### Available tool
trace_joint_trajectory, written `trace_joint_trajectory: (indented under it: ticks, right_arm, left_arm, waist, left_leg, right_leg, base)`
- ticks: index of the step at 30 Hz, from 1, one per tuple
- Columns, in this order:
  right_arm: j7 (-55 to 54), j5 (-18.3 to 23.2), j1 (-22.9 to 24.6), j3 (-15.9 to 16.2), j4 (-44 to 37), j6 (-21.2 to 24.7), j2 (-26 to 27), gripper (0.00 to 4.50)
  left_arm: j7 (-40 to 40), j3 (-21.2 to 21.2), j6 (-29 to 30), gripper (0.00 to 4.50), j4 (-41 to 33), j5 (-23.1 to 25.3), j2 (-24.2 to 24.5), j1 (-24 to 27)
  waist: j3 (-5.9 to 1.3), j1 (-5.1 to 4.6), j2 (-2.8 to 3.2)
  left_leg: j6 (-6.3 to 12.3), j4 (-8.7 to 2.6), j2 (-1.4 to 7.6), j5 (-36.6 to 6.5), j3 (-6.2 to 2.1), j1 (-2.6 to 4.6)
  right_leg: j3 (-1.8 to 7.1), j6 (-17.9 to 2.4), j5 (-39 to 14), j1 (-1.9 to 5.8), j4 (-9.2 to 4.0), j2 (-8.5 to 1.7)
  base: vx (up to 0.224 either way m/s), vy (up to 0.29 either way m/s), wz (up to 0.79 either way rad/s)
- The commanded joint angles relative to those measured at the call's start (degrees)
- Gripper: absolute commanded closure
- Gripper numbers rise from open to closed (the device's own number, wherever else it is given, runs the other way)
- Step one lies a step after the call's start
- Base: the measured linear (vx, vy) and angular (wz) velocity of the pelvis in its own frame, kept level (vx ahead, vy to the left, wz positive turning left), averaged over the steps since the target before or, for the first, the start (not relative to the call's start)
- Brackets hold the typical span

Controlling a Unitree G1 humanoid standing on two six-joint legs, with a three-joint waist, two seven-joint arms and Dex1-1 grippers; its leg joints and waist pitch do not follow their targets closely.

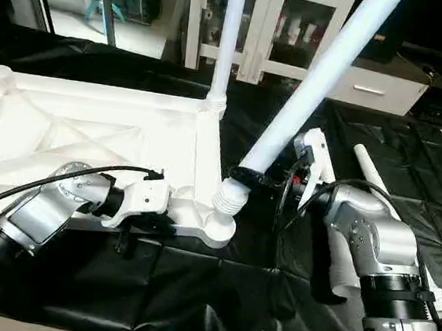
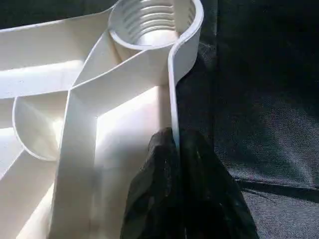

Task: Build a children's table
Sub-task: Pick table leg

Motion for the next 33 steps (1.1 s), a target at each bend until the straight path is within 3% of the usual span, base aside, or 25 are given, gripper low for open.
trace_joint_trajectory:
  ticks: [1,9,16,25,27,33]
  right_arm:
    - [0.5,0.5,0.2,-0.3,-2.3,1.2,-1.3,2.67]
    - [1.2,-1.9,0.0,3.3,-2.3,2.1,-1.1,2.67]
    - [1.2,-6.4,-0.6,7.1,-1.5,0.1,-1.5,2.67]
    - [1.6,-10.7,-1.1,10.6,-0.1,-2.8,-1.6,2.67]
    - [2.3,-12.7,-1.2,12.5,0.2,-4.3,-2.0,2.67]
    - [2.4,-13.1,-1.6,13.2,0.4,-4.7,-1.5,2.67]
  left_arm:
    - [-0.3,-2.8,0.5,4.50,1.2,2.5,0.7,1.1]
    - [-0.4,-2.7,0.9,4.50,0.3,2.5,1.1,1.7]
    - [-0.3,-2.6,1.3,4.50,0.0,2.3,1.5,2.1]
    - [-0.1,-2.6,1.6,4.50,-0.3,2.3,1.4,2.2]
    - [0.1,-2.6,1.8,4.50,-0.5,2.3,1.4,2.3]
    - [0.4,-2.5,2.2,4.50,-1.0,2.2,1.6,2.6]
  waist:
    - [-2.79,-0.05,0.15]
    - [-2.74,-0.01,-0.31]
    - [-2.87,0.09,-0.65]
    - [-2.90,0.03,-0.77]
    - [-2.96,0.03,-1.07]
    - [-2.95,0.07,-1.40]
  left_leg:
    - [0.31,-3.67,2.41,-9.6,-0.74,0.56]
    - [0.14,-3.58,2.45,-10.0,-0.83,0.46]
    - [0.79,-3.27,2.33,-7.1,-0.67,0.48]
    - [0.26,-3.26,2.38,-7.9,-0.74,0.60]
    - [0.58,-3.17,2.33,-7.3,-0.70,0.55]
    - [0.74,-3.13,2.38,-7.3,-0.74,0.62]
  right_leg:
    - [2.30,-12.2,-8.1,2.34,-2.90,-3.12]
    - [2.31,-11.3,-11.2,2.27,-2.95,-3.24]
    - [2.30,-12.1,-7.2,2.36,-2.40,-3.13]
    - [2.29,-12.0,-7.3,2.36,-2.30,-3.09]
    - [2.30,-12.1,-6.6,2.43,-2.17,-3.07]
    - [2.28,-12.1,-6.7,2.42,-2.13,-3.08]
  base:
    - [0.000,0.000,0.00]
    - [0.000,0.000,0.00]
    - [0.000,0.000,0.00]
    - [0.000,0.000,0.00]
    - [0.000,0.000,0.00]
    - [0.000,0.000,0.00]
